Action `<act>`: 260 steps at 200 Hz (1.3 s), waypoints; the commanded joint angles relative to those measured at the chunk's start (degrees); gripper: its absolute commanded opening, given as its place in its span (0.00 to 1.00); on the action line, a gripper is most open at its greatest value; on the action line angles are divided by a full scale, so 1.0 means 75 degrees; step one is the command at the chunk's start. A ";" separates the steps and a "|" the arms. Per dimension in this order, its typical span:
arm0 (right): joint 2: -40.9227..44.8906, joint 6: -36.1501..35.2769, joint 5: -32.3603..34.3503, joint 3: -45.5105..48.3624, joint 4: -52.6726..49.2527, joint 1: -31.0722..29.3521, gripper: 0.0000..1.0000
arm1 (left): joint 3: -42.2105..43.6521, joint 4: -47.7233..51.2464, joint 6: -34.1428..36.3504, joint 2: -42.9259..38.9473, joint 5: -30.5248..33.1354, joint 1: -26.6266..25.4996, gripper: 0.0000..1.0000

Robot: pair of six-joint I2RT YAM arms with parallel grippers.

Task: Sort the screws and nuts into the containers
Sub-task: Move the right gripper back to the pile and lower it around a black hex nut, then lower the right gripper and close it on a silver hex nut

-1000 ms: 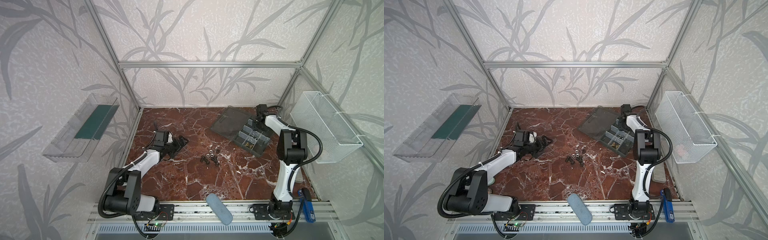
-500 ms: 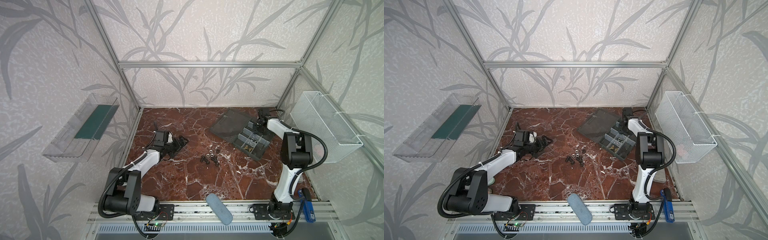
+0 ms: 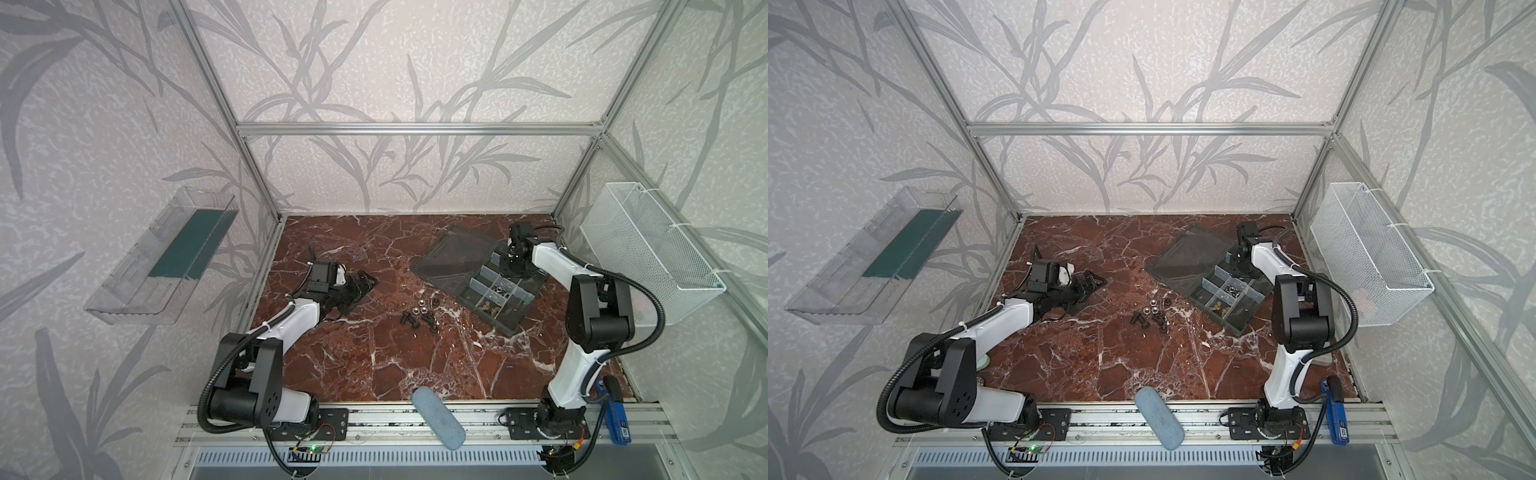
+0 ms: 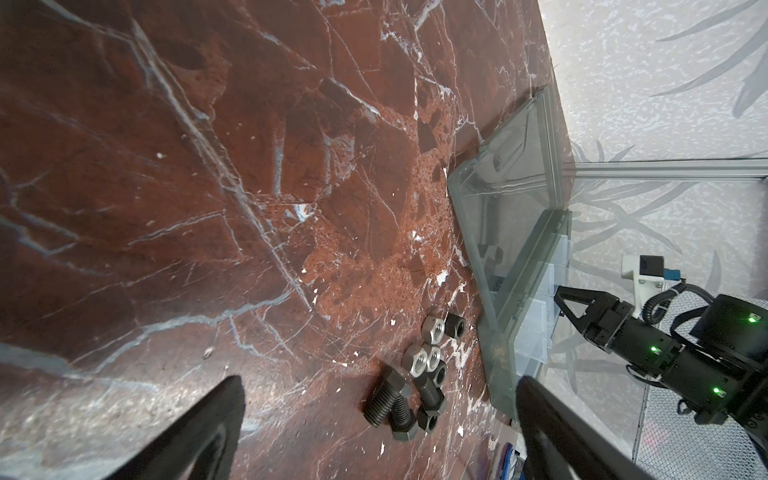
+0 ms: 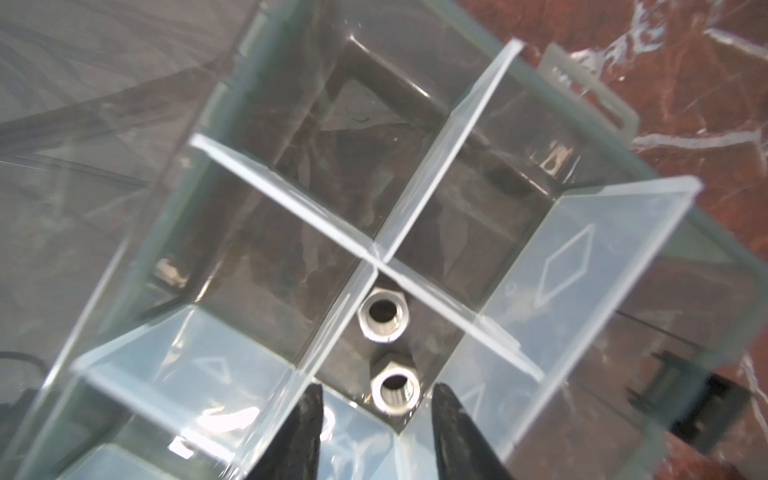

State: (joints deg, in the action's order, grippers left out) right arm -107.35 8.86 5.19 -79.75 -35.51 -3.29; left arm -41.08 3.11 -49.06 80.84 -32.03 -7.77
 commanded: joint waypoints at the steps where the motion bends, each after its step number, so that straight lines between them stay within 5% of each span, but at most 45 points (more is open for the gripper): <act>1: 0.0465 -0.0252 -0.0298 -0.0696 -0.0137 -0.0062 0.48 | 0.0136 -0.0017 0.0063 -0.0136 -0.0051 0.0028 0.99; 67: 0.1463 -0.1321 -0.1311 -0.0687 -0.0323 -0.1617 0.51 | 0.0055 0.0032 0.0028 -0.0142 -0.0006 0.0037 1.00; 138: 0.0569 -0.0074 -0.1504 -0.0724 -0.0579 -0.3804 0.51 | 0.0250 -0.0216 -0.0121 -0.0333 -0.0220 0.0220 0.99; 260: -0.1309 0.1077 -0.1934 -0.1378 -0.0539 -0.4808 0.48 | 0.0411 -0.0216 -0.0057 -0.0331 -0.0323 0.0403 0.99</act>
State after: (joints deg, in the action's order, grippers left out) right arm -115.52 15.46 -8.49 -88.58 -38.89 -38.52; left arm -38.85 2.07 -49.60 78.94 -33.98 -5.13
